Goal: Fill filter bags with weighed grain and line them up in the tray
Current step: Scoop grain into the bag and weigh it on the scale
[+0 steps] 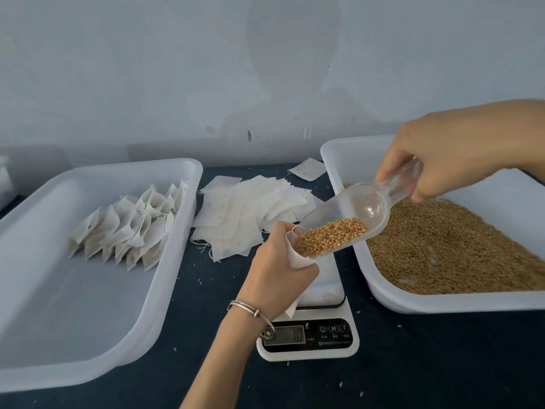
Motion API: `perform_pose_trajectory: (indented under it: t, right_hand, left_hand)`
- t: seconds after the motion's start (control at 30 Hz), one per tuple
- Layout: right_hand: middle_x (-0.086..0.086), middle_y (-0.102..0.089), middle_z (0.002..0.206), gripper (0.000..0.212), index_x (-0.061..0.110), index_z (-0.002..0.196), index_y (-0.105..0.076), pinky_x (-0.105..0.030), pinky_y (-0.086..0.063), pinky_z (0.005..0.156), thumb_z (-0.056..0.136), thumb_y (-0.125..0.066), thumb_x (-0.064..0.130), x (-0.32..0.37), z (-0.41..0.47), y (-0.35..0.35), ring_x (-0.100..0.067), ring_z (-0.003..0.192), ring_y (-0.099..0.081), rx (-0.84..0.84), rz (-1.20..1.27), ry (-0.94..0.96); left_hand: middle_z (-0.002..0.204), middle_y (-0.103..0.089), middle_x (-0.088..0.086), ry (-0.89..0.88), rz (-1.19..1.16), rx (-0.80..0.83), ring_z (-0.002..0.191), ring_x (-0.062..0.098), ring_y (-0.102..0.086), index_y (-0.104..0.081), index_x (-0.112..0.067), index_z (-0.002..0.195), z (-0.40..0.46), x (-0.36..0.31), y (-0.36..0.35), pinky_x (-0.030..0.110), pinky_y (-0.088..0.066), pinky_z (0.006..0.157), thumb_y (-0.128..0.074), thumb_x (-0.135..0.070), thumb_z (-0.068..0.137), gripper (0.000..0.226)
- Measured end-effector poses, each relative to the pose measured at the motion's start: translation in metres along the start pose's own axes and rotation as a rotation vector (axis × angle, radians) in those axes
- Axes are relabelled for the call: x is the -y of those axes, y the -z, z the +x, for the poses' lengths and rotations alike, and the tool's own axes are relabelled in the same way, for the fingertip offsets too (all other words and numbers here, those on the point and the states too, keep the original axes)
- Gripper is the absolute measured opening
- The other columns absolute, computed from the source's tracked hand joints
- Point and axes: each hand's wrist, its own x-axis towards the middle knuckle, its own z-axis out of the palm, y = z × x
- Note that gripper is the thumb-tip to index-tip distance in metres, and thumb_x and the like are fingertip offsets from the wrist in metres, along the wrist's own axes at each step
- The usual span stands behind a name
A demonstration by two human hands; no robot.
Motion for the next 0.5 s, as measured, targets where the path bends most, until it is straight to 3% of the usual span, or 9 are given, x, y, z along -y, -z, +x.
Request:
perform_pose_trajectory:
  t: [0.17, 0.33, 0.5]
  right_hand:
    - [0.015, -0.066, 0.101, 0.048, 0.044, 0.113, -0.063, -0.029, -0.053, 0.081, 0.078, -0.068, 0.012, 0.0011, -0.0031, -0.002, -0.009, 0.091, -0.06, 0.011, -0.024, 0.014]
    - [0.019, -0.062, 0.087, 0.049, 0.045, 0.113, -0.063, -0.018, -0.04, 0.054, 0.078, -0.065, 0.011, -0.0042, -0.005, -0.0027, 0.001, 0.067, -0.051, -0.016, -0.026, 0.005]
    - [0.017, -0.059, 0.076, 0.052, 0.044, 0.113, -0.064, -0.017, -0.035, 0.042, 0.077, -0.059, 0.007, -0.0063, -0.0052, -0.0076, -0.002, 0.055, -0.052, -0.023, -0.037, -0.002]
  left_hand:
    - [0.099, -0.055, -0.013, -0.02, 0.023, 0.014, 0.055, -0.007, -0.051, -0.045, -0.024, 0.104, 0.0025, 0.0026, -0.0049, 0.009, -0.036, 0.045, -0.061, -0.004, 0.073, 0.04]
    - [0.093, -0.055, -0.008, -0.028, 0.021, 0.013, 0.052, -0.005, -0.05, -0.044, -0.031, 0.096, 0.0059, 0.0034, -0.0075, 0.01, -0.035, 0.044, -0.061, -0.004, 0.073, 0.039]
    - [0.095, -0.06, -0.003, -0.03, 0.025, 0.014, 0.054, -0.004, -0.05, -0.046, -0.028, 0.099, 0.0072, 0.0056, -0.0091, 0.011, -0.036, 0.047, -0.06, -0.004, 0.072, 0.039]
